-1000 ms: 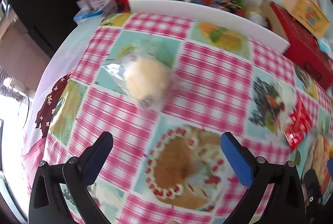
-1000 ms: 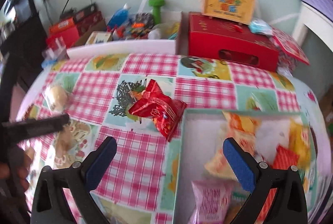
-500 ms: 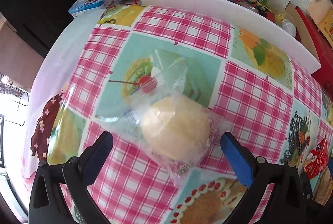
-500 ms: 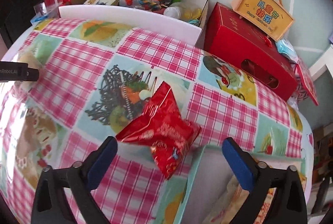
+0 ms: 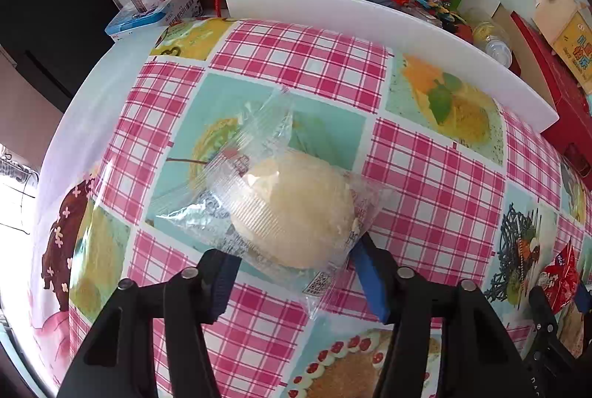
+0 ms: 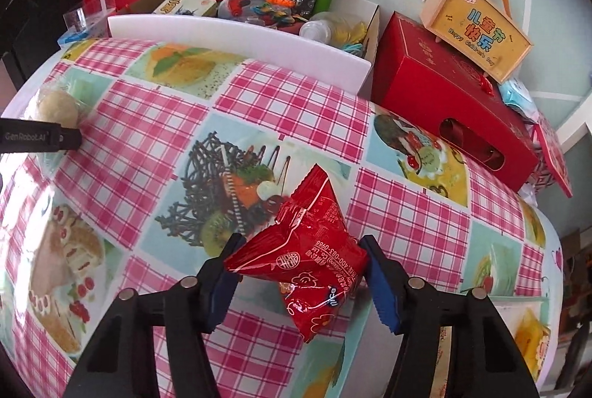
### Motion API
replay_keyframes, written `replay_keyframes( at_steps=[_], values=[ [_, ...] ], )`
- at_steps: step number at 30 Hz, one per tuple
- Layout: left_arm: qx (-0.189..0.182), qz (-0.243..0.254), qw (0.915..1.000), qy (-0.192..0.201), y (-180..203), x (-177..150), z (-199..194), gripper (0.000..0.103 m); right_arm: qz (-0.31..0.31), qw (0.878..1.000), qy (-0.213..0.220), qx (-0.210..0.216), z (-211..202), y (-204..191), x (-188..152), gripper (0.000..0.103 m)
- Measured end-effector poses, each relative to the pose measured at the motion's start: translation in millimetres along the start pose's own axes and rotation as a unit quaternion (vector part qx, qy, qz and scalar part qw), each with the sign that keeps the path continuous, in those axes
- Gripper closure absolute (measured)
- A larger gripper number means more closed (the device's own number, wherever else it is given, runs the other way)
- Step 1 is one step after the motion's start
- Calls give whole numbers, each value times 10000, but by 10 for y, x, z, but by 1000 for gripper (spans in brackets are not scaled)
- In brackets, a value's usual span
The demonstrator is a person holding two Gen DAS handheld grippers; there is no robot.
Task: Organize snacks
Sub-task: 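Grasp the wrapped round bun with the left tool while the right tool grasps the red crinkly packet, then lift both held items and carry them over the tray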
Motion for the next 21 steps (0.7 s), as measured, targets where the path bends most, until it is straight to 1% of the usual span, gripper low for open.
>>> replay_keyframes(
  at_steps=[5,9,11,14,21],
  values=[
    [-35,-20,10000,35,65,-159,-127,49,145,9997,164,86,-142,-20,-15,39],
    [-178,-54,9997,128,133,-296,-293,51,355,9981,461,185,-419,-22,-40,39],
    [-270,-64,9995,172,149,-333,-359,52,470,9968,592,246,-558,-25,-62,39],
    [-472,-108,9986,211,209,-485,-516,52,668,9945,745,305,-775,-43,-146,39],
    [-851,-130,9958,323,353,-796,-828,54,1013,9905,889,287,-1111,-31,-407,39]
  ],
)
Point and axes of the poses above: each gripper's, at about its wrist camera, not at the fingertips, and z roughly the way its jaws point, y to its right, x to its top, the point moved 7 cm from there along z, roughly the way its jaws point, and after that the axes turned 15 degrees about -z, right-handed, at the moved point
